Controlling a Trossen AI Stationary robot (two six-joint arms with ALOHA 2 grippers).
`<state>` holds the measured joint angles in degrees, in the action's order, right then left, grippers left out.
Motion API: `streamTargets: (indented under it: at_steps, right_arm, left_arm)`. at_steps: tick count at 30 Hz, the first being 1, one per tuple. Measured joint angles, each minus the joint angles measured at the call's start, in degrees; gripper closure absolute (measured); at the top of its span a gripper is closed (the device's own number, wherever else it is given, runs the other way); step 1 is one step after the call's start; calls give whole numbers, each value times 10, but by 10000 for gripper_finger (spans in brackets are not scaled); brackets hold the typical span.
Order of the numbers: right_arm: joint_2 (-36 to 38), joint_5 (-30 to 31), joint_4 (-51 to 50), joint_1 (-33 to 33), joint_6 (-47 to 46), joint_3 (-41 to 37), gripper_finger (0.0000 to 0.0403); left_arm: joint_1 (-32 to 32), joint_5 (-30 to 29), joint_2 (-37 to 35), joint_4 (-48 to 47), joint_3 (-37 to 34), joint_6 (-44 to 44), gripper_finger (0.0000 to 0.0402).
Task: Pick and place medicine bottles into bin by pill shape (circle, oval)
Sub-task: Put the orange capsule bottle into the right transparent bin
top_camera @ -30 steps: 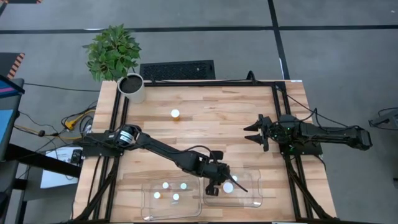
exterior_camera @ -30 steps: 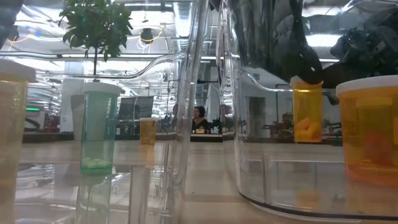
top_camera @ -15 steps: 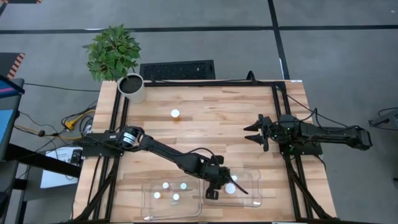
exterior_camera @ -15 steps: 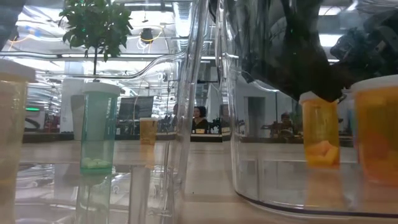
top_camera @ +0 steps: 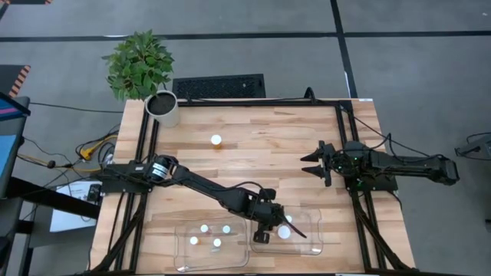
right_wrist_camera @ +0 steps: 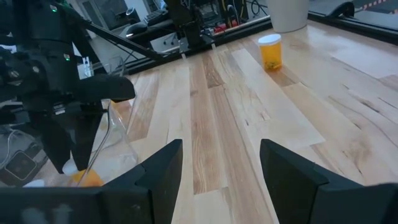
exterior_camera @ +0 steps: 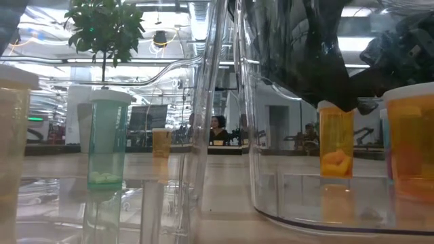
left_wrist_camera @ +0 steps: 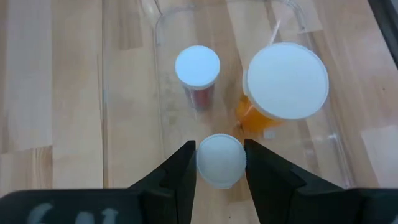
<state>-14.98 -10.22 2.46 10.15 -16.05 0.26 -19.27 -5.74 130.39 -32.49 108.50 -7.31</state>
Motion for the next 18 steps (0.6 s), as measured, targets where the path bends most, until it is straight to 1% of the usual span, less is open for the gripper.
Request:
streamTargets:
  at_steps: [4, 12, 18]
  right_arm:
    - [0, 0, 0, 0, 0, 0, 178]
    - [0, 0, 0, 0, 0, 0, 178]
    - [0, 0, 0, 0, 0, 0, 178]
  left_arm:
    - [0, -7, 0, 1, 0, 0, 288]
    - [0, -10, 0, 3, 0, -3, 250]
    - [0, -10, 0, 3, 0, -6, 242]
